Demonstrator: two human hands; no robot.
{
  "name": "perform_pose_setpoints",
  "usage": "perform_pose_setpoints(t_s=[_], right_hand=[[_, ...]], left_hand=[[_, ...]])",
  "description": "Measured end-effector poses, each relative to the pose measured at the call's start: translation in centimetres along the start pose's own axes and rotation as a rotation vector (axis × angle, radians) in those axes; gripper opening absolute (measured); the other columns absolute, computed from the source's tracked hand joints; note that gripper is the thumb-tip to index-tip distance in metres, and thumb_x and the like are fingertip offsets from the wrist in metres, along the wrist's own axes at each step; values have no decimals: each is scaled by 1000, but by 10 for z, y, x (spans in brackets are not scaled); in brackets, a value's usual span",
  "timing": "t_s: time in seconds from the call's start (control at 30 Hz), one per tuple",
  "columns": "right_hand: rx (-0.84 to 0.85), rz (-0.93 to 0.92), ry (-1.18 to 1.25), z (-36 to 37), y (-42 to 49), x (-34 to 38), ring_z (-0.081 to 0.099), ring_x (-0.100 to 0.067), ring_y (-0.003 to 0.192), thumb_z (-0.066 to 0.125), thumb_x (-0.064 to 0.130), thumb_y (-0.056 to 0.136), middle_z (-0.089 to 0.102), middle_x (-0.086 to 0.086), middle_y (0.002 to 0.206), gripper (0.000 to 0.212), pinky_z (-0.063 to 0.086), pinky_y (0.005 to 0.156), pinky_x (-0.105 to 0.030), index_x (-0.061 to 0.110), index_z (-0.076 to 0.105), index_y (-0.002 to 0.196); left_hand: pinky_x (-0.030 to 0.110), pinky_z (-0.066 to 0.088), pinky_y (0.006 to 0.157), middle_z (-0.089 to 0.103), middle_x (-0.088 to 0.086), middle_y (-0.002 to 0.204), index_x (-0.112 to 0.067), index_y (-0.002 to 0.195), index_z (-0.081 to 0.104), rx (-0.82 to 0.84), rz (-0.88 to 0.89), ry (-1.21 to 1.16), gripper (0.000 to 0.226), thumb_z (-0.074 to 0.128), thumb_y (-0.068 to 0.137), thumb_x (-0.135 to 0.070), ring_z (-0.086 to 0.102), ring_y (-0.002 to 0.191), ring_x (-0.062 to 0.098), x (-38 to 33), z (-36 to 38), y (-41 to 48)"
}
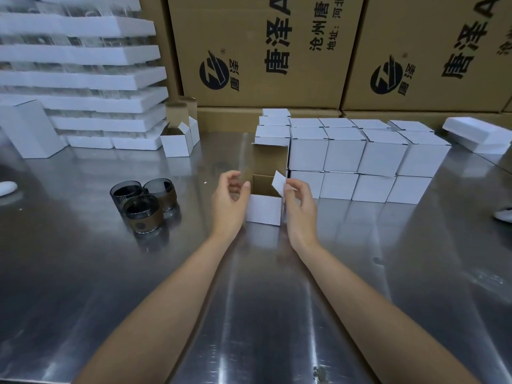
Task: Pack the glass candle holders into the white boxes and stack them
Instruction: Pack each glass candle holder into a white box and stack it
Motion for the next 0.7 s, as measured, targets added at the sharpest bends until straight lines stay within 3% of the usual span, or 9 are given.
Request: perform_pose_setpoints(t_s=[0.1, 0.17, 0.27, 0.33, 0.43, 0.53, 0.63, 0.7], right_hand=[[18, -15, -93, -2, 2, -3, 55, -3, 106, 67, 34, 89, 60, 10, 117, 32, 44, 84, -12, 21, 58, 117], [1, -25, -133, -5, 4, -4, 56, -1, 105, 70, 36, 87, 60, 13, 114, 33, 46, 83, -14, 24, 57, 115], [-91, -35, -107, -9, 8, -5, 58, 5, 90, 61, 32, 94, 62, 12, 104, 20, 48, 78, -14, 26, 56, 113], [-136, -12, -65, -11, 10, -6, 60, -1, 84, 52, 26, 98, 63, 2, 106, 19, 50, 77, -21, 28, 54, 116], [-117, -1, -73, -12, 12, -7, 62, -16, 90, 46, 19, 99, 58, 2, 120, 36, 54, 82, -30, 32, 48, 133], [-51, -37, -219, -15, 15, -8, 54, -13, 117, 41, 13, 100, 52, 1, 136, 36, 46, 103, -35, 15, 58, 131], [126, -40, -334, -13, 15, -10, 54, -7, 116, 46, 31, 101, 59, 4, 129, 35, 43, 104, -32, 15, 59, 129], [226, 24, -363, -12, 14, -12, 54, -4, 113, 61, 47, 91, 57, 10, 128, 55, 44, 98, -24, 18, 46, 136]], left_hand=[[18, 47, 75, 56, -3, 93, -31, 122, 50, 89, 117, 61, 35, 59, 94, -13, 54, 80, 6, -3, 2, -5], [23, 50, 76, 60, -2, 99, -23, 121, 58, 98, 166, 101, 29, 58, 93, -13, 55, 83, 3, -1, 3, -4], [43, 55, 77, 65, 7, 95, -17, 107, 61, 61, 71, 68, 13, 57, 95, -15, 62, 85, 23, 5, 3, -2], [50, 56, 72, 66, 16, 87, -21, 94, 57, 55, -30, 21, 5, 56, 96, -17, 63, 79, 35, 9, 3, -1], [41, 52, 60, 66, 9, 72, -18, 85, 52, 88, -84, 31, 12, 54, 97, -18, 60, 63, 23, 11, 3, -1], [45, 50, 60, 63, 8, 66, -11, 85, 50, 125, -88, 73, 16, 52, 98, -20, 55, 59, 25, 12, 3, -1], [41, 45, 49, 55, 4, 53, -11, 81, 50, 124, -68, 95, 19, 51, 98, -19, 47, 47, 25, 11, 1, -2], [34, 42, 50, 51, 2, 48, -12, 82, 55, 122, -64, 111, 17, 51, 98, -18, 43, 43, 24, 11, -1, -1]])
Point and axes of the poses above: each hand's wrist, its own y-axis towards the middle knuckle, its own z-axis out of the palm, x = y × z, the point moved 2 cm from there along y, towards the middle knuckle
